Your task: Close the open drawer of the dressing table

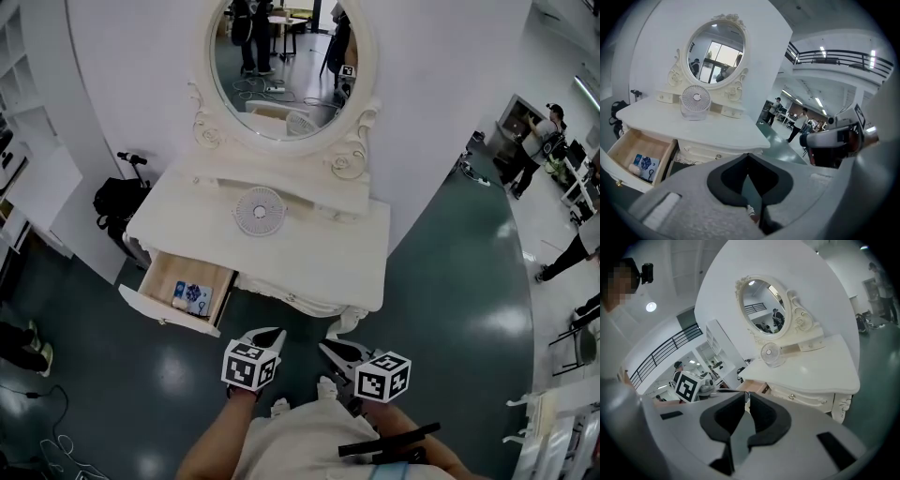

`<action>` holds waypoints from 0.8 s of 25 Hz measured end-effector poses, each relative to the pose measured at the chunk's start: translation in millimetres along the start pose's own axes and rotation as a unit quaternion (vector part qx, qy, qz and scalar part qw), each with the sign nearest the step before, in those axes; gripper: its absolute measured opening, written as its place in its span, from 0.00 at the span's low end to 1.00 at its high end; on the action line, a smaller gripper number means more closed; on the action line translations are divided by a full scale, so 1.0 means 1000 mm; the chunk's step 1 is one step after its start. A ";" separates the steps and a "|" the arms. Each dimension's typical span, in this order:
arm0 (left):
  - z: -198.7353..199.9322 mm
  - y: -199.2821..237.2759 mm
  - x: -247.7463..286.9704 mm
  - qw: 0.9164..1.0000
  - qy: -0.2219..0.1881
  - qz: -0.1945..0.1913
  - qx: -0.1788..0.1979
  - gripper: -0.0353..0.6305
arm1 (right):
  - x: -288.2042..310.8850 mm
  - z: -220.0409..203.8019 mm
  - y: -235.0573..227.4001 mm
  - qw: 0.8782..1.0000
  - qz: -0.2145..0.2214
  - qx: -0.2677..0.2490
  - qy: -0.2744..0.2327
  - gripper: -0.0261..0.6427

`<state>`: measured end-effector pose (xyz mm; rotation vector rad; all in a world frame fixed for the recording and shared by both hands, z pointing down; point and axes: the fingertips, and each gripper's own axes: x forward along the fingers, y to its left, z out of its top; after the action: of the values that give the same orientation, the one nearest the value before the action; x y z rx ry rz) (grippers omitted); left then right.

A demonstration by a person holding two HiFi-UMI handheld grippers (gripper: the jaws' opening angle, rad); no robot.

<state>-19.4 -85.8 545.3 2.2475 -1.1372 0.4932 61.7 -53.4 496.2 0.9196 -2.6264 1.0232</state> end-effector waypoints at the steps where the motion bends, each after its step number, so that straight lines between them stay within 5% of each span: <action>1: 0.001 -0.002 -0.007 1.000 -0.006 0.001 -0.004 0.07 | 0.000 0.000 0.003 1.000 0.002 -0.002 -0.002 0.11; 20: 0.009 -0.010 -0.086 0.996 -0.081 0.016 -0.038 0.07 | 0.021 -0.002 0.044 0.998 0.029 -0.032 0.034 0.06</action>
<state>-59.8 -34.0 487.6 2.2375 -1.2527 0.2794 18.2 -36.4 481.3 0.7854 -2.6277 0.9599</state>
